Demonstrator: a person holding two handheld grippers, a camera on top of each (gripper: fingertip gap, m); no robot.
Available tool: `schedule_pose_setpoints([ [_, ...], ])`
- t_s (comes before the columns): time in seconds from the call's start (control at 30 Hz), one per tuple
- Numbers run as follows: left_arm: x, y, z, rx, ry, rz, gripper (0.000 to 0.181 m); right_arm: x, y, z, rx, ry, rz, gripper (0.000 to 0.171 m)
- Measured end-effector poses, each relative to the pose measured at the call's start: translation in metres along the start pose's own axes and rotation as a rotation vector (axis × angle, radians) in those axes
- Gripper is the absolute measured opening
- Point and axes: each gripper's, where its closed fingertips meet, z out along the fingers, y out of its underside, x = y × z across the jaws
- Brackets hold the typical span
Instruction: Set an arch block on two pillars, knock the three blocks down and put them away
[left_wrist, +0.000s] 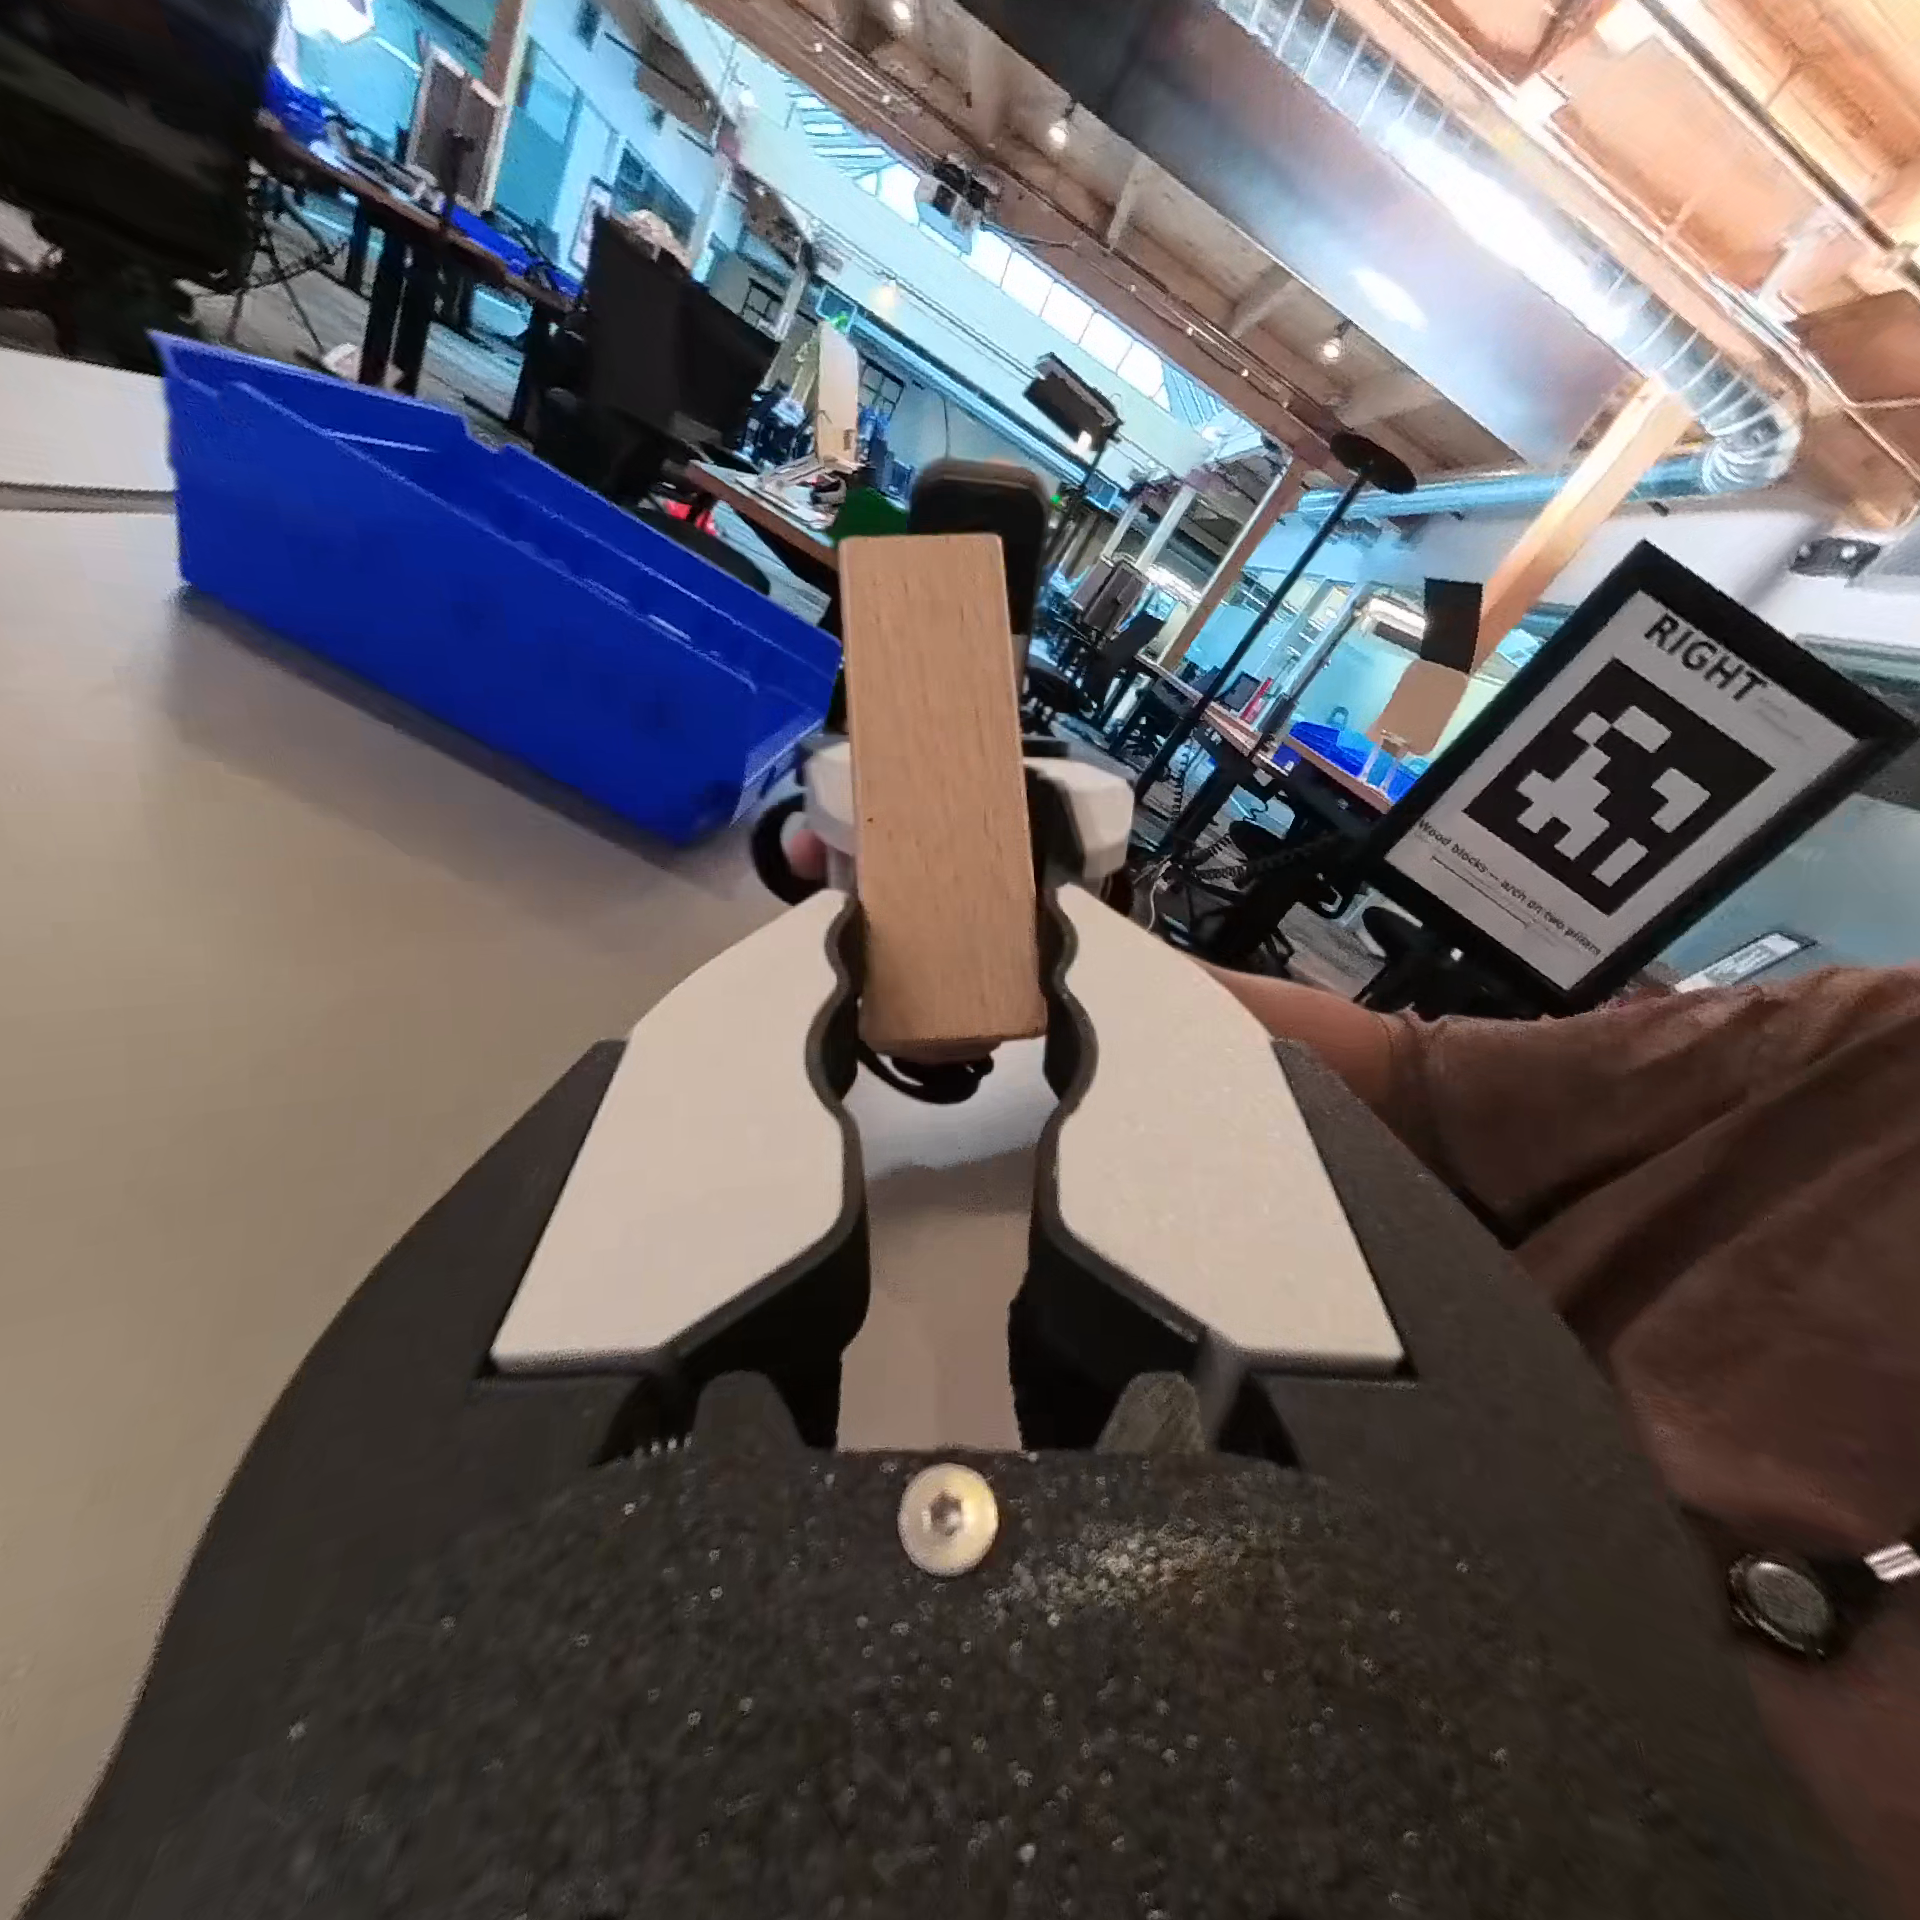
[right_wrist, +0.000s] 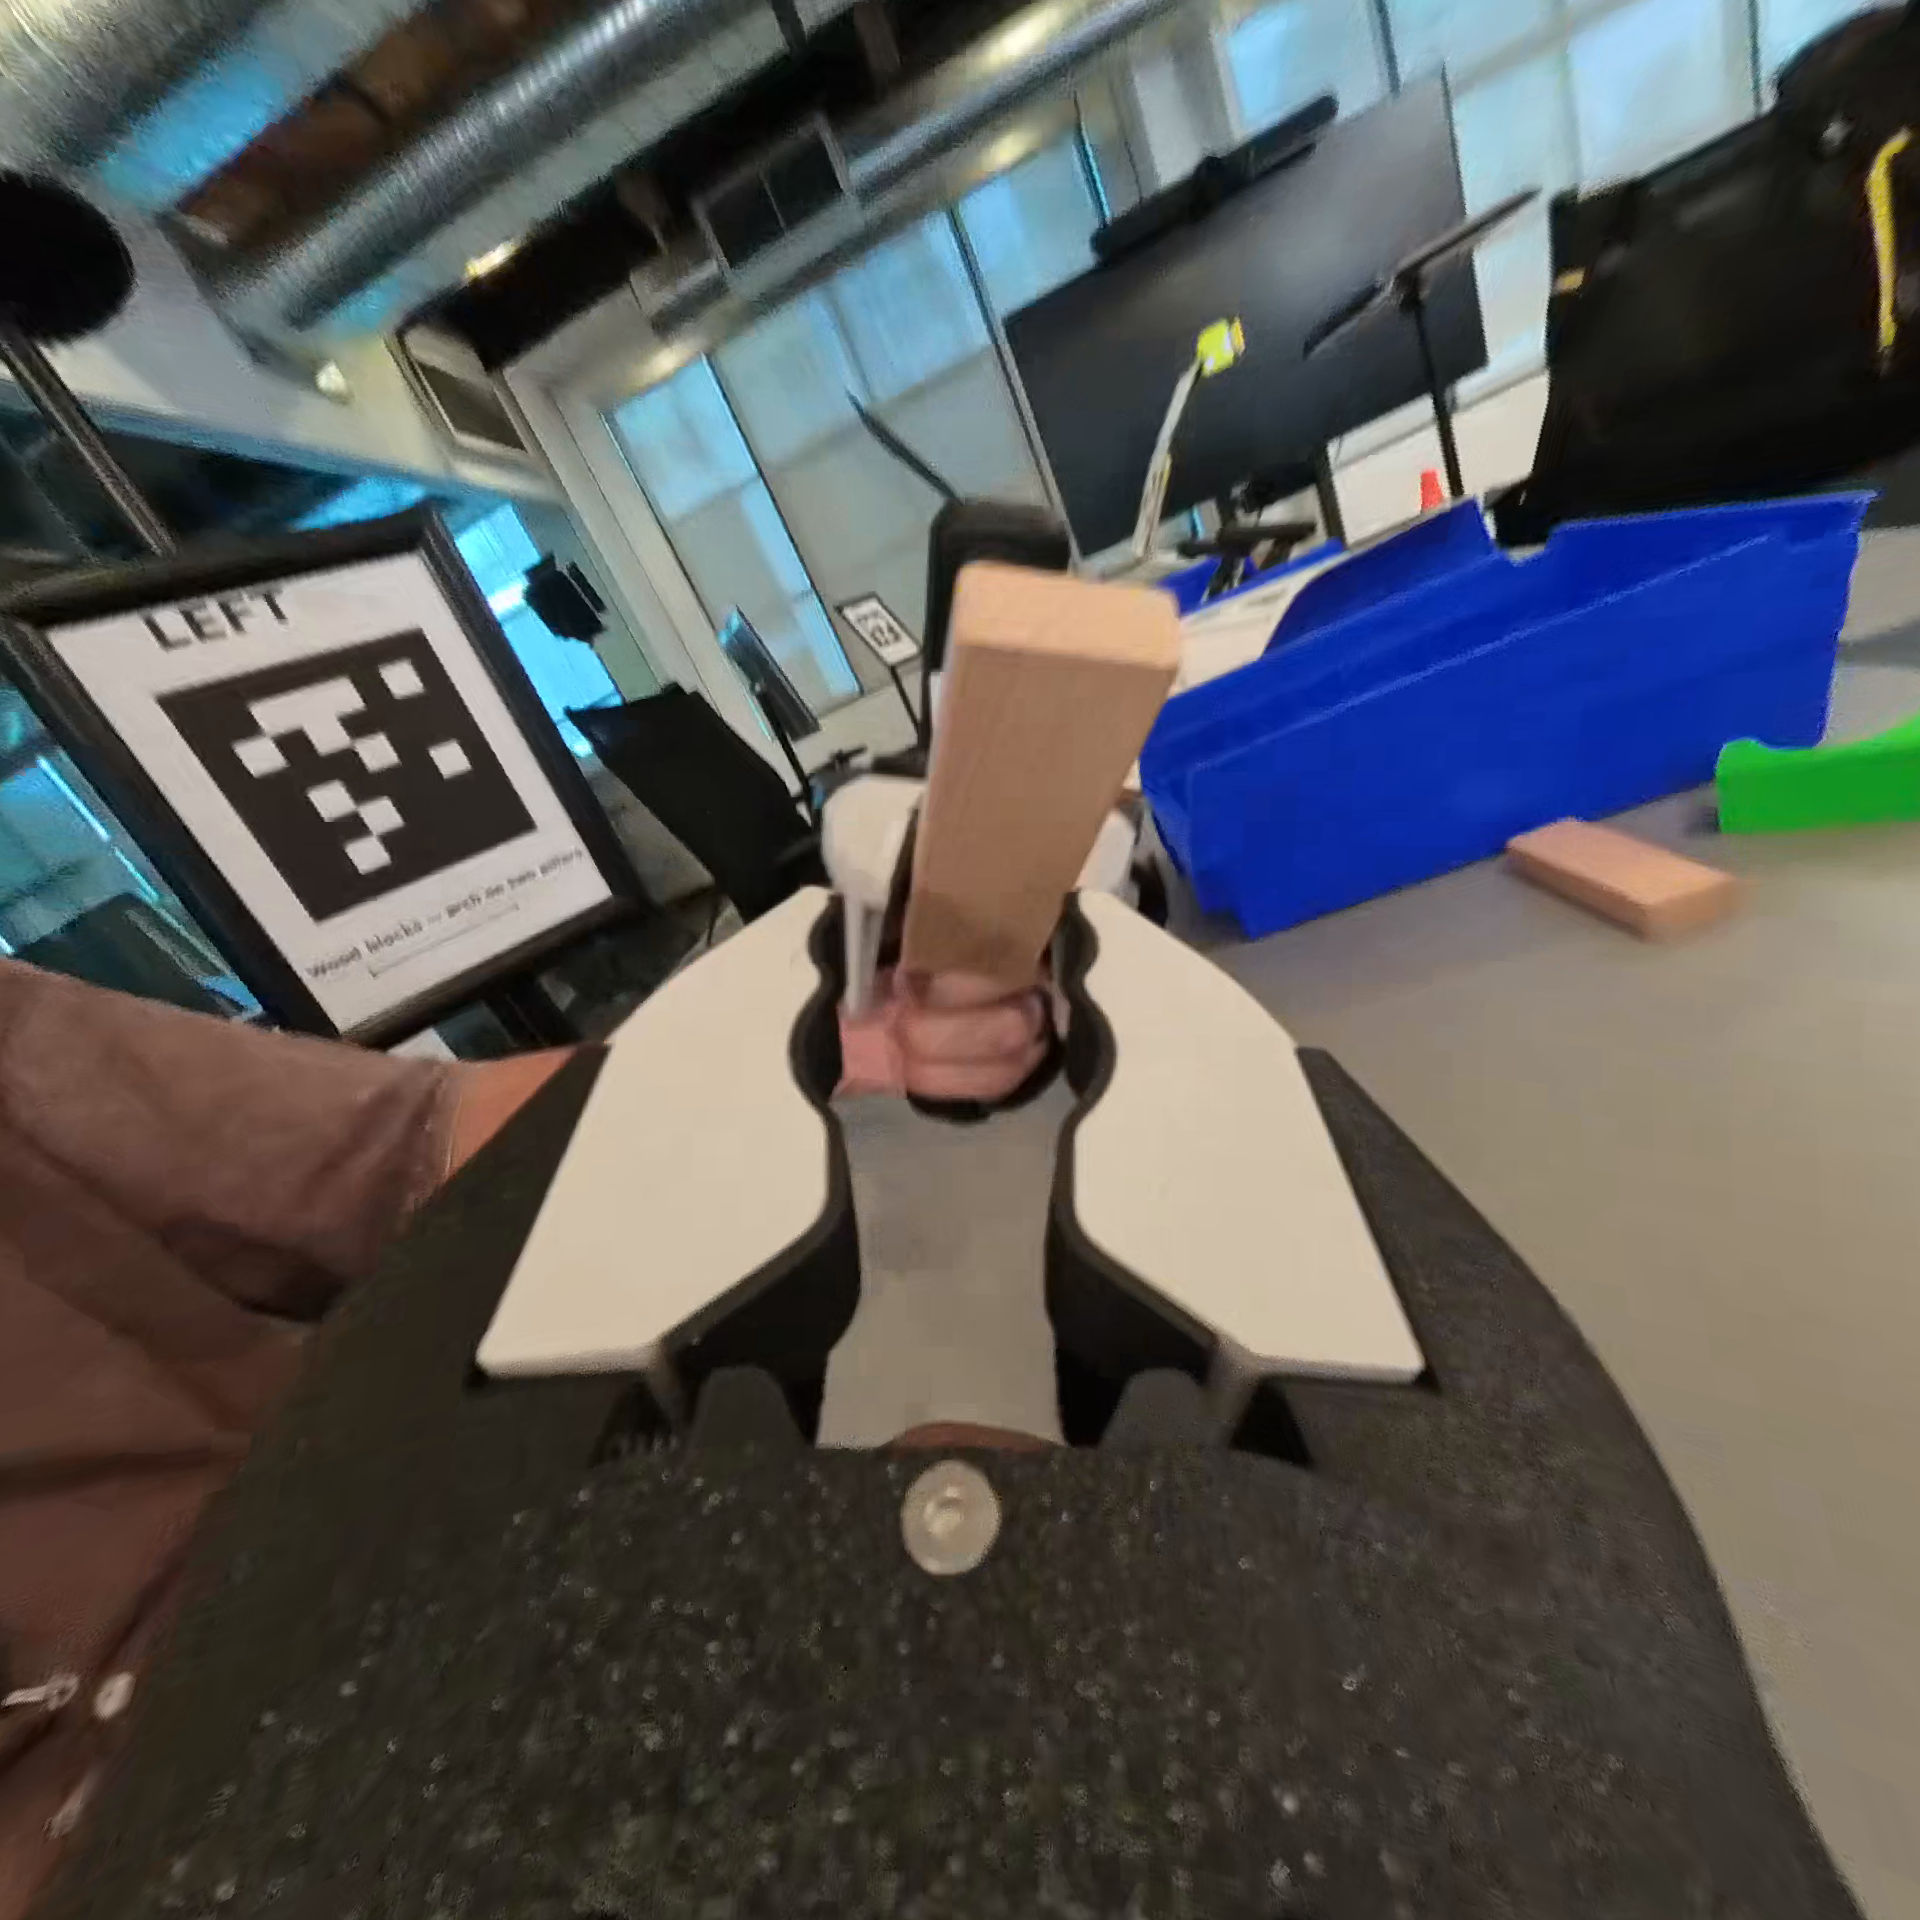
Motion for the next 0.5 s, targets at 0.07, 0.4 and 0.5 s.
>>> schedule_pose_setpoints([
  [0.07,0.003,0.004,0.005,0.000,0.009,0.017,0.032,0.002,-0.005,0.002,0.032,0.014,0.020,0.051],
  [0.4,-0.009,0.009,-0.004,0.010,-0.091,0.051,0.063,0.011,-0.028,-0.025,0.082,0.127,-0.010,0.031],
  [0.5,-0.020,0.013,-0.021,-0.044,-0.193,0.111,0.060,0.011,-0.078,-0.063,0.089,0.330,-0.165,0.031],
])
